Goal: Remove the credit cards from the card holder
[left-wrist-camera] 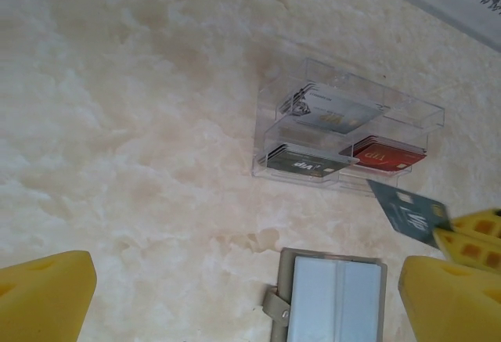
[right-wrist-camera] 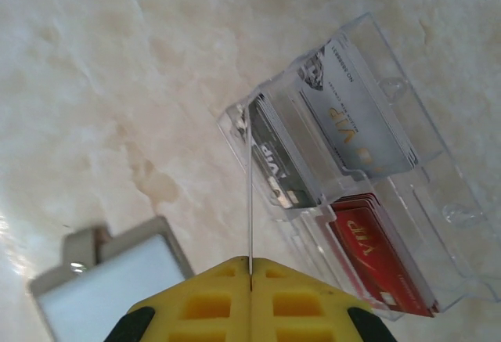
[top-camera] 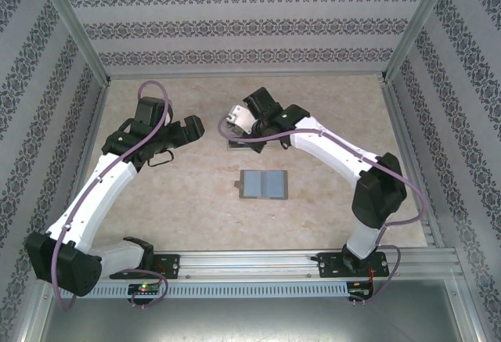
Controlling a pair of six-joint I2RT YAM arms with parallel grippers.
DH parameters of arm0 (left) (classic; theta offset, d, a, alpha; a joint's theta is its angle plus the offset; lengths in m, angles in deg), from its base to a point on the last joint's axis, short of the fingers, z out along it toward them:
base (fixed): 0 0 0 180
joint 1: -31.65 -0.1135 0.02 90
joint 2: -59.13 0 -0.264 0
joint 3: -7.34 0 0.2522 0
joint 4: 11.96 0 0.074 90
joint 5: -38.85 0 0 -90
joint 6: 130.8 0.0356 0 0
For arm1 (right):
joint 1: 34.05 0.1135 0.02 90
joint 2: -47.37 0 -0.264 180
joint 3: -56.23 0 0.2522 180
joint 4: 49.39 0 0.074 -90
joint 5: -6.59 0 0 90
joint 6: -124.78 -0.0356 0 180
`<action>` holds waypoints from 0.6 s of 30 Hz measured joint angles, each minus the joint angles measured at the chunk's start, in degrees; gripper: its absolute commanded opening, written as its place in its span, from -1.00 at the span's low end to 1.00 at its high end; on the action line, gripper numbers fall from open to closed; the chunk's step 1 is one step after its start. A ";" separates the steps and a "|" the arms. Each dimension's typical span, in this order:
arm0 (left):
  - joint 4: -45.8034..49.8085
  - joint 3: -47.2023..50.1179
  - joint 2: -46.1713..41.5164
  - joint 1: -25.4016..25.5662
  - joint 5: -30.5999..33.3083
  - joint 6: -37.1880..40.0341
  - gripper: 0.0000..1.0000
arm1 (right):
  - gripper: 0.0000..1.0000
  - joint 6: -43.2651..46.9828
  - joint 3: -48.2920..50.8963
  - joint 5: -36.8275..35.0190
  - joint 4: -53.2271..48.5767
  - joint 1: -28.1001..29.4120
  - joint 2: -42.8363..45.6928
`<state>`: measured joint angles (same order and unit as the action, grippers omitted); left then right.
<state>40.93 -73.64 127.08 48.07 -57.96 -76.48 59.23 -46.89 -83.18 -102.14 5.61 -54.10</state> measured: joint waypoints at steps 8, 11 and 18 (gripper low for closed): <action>0.92 0.09 -1.42 -0.04 2.01 1.22 0.99 | -1.00 13.49 -3.87 -7.58 -2.27 1.14 -7.54; 1.03 0.09 -1.42 -0.07 3.21 1.25 0.99 | -1.00 17.05 -4.15 -9.22 -2.34 1.66 -8.83; 1.20 0.11 -1.42 -0.35 4.13 1.20 0.99 | -1.00 20.96 -5.46 -11.50 -1.86 2.49 -11.72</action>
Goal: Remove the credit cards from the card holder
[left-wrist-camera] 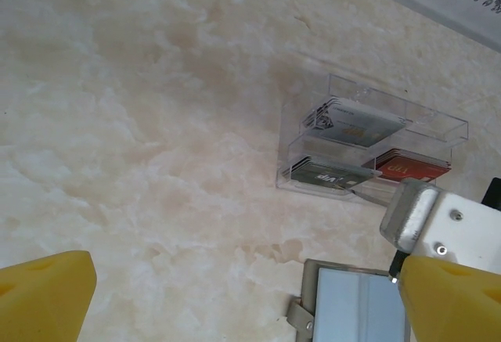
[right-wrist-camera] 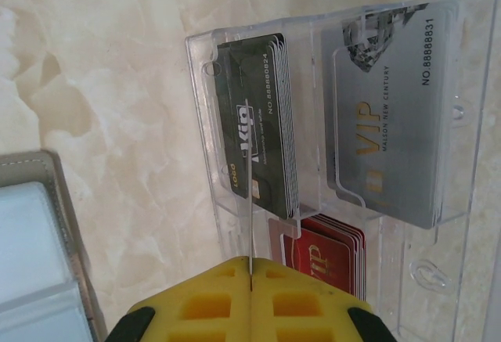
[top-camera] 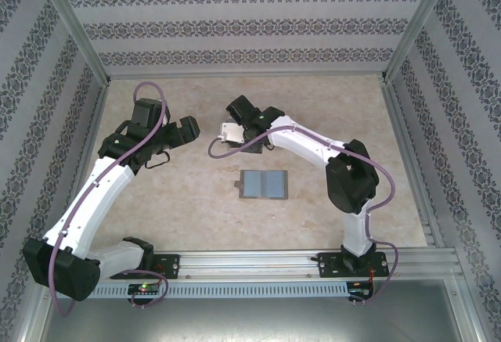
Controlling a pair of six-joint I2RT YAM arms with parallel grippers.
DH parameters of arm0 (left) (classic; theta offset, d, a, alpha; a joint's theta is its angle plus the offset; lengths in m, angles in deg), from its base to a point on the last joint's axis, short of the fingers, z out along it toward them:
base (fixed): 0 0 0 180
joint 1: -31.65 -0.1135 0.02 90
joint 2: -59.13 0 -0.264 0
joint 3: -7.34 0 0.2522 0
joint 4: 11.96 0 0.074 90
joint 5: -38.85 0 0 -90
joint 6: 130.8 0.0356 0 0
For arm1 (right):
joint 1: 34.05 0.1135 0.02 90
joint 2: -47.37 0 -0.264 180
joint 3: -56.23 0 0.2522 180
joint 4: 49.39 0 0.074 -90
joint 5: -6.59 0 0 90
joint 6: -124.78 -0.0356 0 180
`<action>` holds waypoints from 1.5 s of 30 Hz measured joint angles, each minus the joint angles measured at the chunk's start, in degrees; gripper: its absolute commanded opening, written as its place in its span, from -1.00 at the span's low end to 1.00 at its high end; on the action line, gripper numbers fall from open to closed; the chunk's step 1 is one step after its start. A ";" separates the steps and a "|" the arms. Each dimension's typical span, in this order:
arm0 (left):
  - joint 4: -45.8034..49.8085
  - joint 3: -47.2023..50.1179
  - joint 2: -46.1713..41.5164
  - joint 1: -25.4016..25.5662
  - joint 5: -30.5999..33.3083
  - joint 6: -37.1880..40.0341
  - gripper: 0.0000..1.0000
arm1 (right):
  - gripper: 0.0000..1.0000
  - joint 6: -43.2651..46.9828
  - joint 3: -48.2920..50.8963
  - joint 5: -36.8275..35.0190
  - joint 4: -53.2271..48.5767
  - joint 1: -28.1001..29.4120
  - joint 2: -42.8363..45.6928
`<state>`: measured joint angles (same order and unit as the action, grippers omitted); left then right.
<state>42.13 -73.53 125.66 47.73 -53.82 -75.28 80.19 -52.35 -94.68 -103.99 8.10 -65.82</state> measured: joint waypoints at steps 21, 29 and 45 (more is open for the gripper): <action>0.04 0.90 0.02 -1.64 0.57 -0.26 0.99 | -1.00 1.33 -4.55 -0.48 2.80 0.11 -8.26; 0.04 0.90 0.00 -1.97 0.59 -0.26 0.99 | -0.85 1.29 -4.79 -0.52 2.93 -0.04 -10.40; 0.04 0.92 0.15 -1.97 0.35 -0.26 0.99 | -0.35 -1.86 -5.86 -3.45 4.57 -1.44 -11.45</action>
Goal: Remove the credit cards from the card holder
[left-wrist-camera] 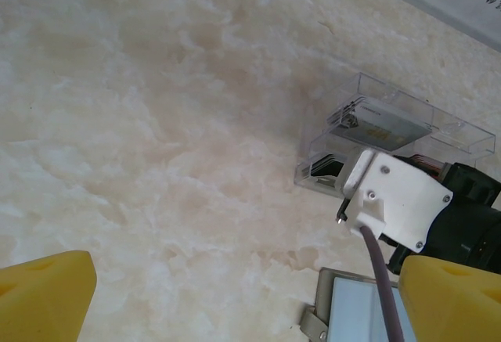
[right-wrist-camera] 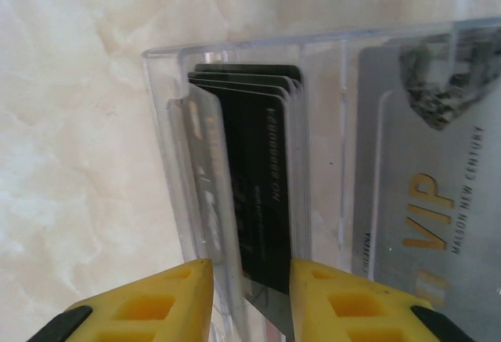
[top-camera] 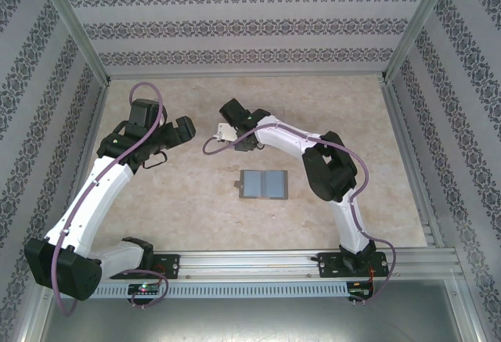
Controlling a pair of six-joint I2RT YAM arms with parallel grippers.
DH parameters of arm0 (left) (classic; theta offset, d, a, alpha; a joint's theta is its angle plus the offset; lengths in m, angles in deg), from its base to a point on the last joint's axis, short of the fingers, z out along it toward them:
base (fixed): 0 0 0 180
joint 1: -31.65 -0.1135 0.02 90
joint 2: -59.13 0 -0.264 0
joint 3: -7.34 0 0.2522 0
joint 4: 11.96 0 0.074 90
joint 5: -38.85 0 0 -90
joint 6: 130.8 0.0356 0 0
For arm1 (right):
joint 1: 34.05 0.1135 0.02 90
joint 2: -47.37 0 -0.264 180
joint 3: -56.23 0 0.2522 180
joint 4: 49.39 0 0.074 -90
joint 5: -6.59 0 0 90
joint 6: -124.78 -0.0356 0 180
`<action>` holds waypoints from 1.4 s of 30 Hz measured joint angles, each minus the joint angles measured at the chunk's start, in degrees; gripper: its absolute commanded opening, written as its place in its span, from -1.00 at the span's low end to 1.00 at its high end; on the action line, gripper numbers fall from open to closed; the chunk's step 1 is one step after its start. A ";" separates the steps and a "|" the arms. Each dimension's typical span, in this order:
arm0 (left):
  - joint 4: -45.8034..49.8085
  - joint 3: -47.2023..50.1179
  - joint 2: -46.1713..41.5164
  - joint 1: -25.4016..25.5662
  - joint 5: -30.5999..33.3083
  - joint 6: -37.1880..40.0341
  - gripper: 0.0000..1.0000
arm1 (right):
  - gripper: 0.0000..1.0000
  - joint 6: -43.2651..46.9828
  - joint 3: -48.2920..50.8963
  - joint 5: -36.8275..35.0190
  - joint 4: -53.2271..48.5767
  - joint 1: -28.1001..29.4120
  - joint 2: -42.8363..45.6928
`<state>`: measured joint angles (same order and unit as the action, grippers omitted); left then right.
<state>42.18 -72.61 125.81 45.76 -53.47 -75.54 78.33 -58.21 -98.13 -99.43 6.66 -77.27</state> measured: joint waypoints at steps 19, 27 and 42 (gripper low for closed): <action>-0.02 1.44 0.02 -0.22 -1.75 0.02 0.99 | -0.30 -8.63 0.66 -3.61 3.76 -0.44 0.79; -0.04 1.57 0.04 -0.35 -3.28 0.17 0.99 | -0.07 -20.57 12.48 -4.87 9.73 -0.44 11.74; -7.67 2.71 6.03 -0.37 0.76 2.43 0.99 | 0.96 -50.42 44.22 -13.94 24.04 -7.76 46.07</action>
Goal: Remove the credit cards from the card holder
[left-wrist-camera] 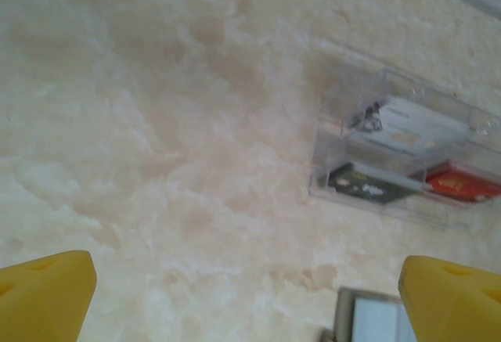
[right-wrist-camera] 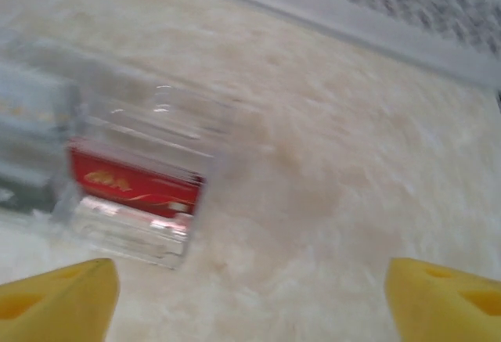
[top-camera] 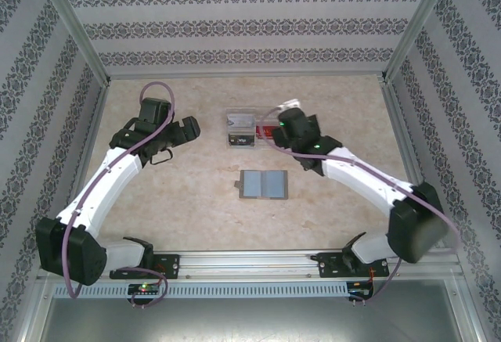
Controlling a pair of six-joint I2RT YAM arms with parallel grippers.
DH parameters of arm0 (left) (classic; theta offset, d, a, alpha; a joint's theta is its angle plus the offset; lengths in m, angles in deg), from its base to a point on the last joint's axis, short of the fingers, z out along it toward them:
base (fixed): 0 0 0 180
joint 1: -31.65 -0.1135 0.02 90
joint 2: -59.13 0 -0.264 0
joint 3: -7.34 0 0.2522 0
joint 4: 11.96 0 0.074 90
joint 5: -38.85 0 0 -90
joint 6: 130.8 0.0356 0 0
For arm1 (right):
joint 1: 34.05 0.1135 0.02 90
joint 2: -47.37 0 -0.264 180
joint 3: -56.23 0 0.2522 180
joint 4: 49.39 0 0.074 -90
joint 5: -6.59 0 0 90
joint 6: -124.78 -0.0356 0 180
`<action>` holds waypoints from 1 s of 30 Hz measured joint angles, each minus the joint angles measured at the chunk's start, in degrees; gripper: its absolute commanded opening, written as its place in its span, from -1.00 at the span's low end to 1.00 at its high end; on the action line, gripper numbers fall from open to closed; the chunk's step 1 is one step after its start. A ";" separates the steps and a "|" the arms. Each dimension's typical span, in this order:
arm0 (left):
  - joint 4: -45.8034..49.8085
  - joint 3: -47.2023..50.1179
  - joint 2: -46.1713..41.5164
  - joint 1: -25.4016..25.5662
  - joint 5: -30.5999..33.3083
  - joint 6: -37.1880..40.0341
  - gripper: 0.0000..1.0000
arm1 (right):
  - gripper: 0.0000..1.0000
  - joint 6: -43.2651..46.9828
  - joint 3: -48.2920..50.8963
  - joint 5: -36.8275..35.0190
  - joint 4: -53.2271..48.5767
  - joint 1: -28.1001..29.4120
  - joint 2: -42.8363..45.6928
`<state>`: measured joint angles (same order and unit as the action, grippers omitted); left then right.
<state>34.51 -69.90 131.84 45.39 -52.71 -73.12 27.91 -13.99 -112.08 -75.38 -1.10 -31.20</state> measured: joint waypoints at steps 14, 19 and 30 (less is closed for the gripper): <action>-20.46 12.96 10.67 -2.80 20.11 17.59 0.99 | 0.96 -3.17 30.69 1.57 18.12 -21.18 20.33; -29.11 19.30 13.22 -6.91 21.68 20.15 0.99 | 0.96 -1.88 32.54 3.76 24.50 -27.34 16.33; -48.41 30.84 12.96 -11.89 18.05 20.44 0.99 | 0.96 -0.09 32.61 11.21 45.62 -31.61 -1.51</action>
<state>-13.91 -39.06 144.80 33.50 -34.66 -52.68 27.82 18.62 -100.86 -29.77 -32.71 -32.70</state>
